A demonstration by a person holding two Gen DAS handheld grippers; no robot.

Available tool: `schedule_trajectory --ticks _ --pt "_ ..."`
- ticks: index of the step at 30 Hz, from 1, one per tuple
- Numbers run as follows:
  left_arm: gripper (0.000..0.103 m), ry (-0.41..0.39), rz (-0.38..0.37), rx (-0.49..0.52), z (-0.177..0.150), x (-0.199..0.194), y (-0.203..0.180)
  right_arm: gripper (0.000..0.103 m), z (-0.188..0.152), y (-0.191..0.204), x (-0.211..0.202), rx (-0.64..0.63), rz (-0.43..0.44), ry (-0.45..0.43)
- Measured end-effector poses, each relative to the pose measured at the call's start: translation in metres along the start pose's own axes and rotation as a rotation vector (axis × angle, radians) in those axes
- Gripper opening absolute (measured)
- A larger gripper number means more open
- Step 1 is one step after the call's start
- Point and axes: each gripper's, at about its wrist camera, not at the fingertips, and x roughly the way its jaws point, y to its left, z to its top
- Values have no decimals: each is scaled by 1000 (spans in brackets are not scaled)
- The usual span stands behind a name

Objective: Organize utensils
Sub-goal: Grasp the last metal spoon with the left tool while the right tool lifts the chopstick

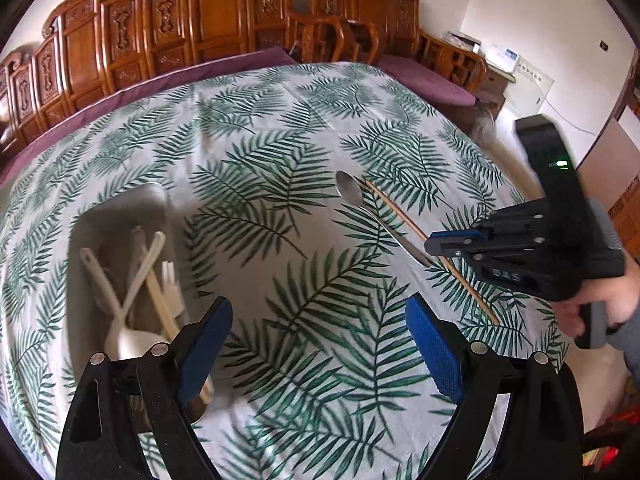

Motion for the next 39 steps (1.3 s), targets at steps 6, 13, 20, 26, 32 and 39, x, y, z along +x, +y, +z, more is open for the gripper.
schedule_trajectory --ticks 6,13,20,26,32,39 --pt "85 41 2 -23 15 30 -9 6 -13 -23 -15 67 -8 -31" --pt "85 87 6 -40 37 72 -23 6 -32 -48 -22 120 -45 -38" --pt "62 122 -14 -28 58 103 -44 6 -48 -62 -19 167 -58 -43" --pt "39 147 -31 -46 73 124 -55 6 -57 -63 -13 180 -45 -37" --pt "31 180 29 -79 81 140 -53 6 -62 -61 -12 182 -36 -40" --pt "10 197 112 0 82 143 -58 6 -62 -61 -12 186 -32 -43"
